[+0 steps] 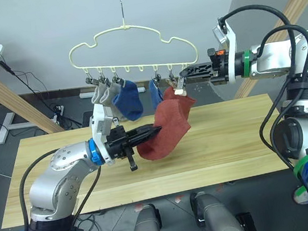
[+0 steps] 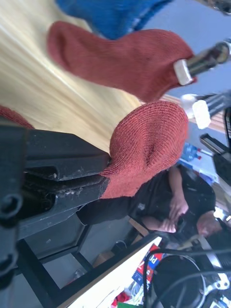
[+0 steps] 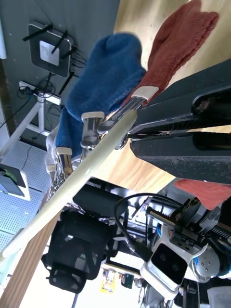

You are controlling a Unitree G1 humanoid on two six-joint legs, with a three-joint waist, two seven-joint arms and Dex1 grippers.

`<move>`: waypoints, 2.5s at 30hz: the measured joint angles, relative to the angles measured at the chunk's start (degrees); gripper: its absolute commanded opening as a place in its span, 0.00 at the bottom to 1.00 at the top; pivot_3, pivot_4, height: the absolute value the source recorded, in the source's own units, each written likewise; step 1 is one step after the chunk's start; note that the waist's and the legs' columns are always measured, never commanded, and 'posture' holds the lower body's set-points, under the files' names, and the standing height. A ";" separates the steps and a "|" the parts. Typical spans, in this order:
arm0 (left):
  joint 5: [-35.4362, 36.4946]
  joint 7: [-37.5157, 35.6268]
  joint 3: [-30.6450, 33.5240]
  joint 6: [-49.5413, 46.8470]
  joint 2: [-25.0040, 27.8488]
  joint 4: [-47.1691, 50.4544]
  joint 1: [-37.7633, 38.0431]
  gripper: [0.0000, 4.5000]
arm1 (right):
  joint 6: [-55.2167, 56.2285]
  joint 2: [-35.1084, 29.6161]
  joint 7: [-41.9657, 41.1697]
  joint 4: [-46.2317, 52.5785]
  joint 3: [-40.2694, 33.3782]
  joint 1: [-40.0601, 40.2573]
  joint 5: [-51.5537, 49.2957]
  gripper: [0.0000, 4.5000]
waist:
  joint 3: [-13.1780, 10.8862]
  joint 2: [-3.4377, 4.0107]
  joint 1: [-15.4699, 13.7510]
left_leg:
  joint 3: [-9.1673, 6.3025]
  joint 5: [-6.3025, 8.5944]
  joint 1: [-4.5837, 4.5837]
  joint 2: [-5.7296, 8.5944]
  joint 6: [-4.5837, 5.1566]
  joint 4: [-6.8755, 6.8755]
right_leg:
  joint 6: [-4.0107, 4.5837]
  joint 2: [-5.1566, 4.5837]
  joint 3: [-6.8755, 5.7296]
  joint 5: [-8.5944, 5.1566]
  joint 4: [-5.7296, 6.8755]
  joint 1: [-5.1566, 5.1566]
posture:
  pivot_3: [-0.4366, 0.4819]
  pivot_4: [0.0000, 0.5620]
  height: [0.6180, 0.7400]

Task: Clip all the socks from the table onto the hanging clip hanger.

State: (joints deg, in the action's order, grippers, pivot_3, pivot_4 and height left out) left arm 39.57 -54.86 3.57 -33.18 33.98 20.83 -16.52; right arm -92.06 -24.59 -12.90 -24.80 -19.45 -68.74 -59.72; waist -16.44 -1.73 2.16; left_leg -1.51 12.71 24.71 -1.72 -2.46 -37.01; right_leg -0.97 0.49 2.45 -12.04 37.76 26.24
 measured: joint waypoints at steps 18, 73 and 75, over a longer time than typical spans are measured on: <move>-2.45 -0.89 -1.06 4.45 -2.95 -7.22 -4.55 0.01 | 0.01 0.02 13.65 -0.11 0.45 2.45 -16.08 0.00 | 0.00 0.00 -0.02 | 0.00 0.00 0.01 0.00 0.00 -0.02 | 0.00 0.00 0.00 0.00 0.00 0.00 | 0.45 0.46 1.00; -3.10 0.80 3.45 -0.13 5.25 -10.81 0.92 1.00 | 47.38 -23.79 -26.06 41.24 24.44 39.54 22.25 1.00 | 0.00 -0.01 0.78 | 0.01 0.00 -0.12 -0.08 -0.01 -0.02 | -0.17 0.04 0.06 -0.11 0.01 -0.05 | 0.48 0.48 1.00; -3.47 2.22 6.81 -0.43 7.19 -10.35 4.57 1.00 | 49.87 -22.09 -26.39 39.80 23.84 41.89 23.79 1.00 | -0.01 0.01 0.59 | 0.00 -0.01 -0.11 -0.07 -0.01 -0.04 | -0.17 0.02 0.04 -0.11 0.04 -0.02 | 0.50 0.47 1.00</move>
State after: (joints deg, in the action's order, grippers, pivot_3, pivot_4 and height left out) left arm 36.10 -52.64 10.37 -33.61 41.17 10.48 -11.95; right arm -42.18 -46.68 -39.30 15.00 4.39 -26.85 -35.93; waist -16.46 -1.72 2.75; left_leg -1.51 12.70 24.60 -1.79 -2.47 -37.05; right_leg -1.14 0.51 2.50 -12.15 37.80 26.21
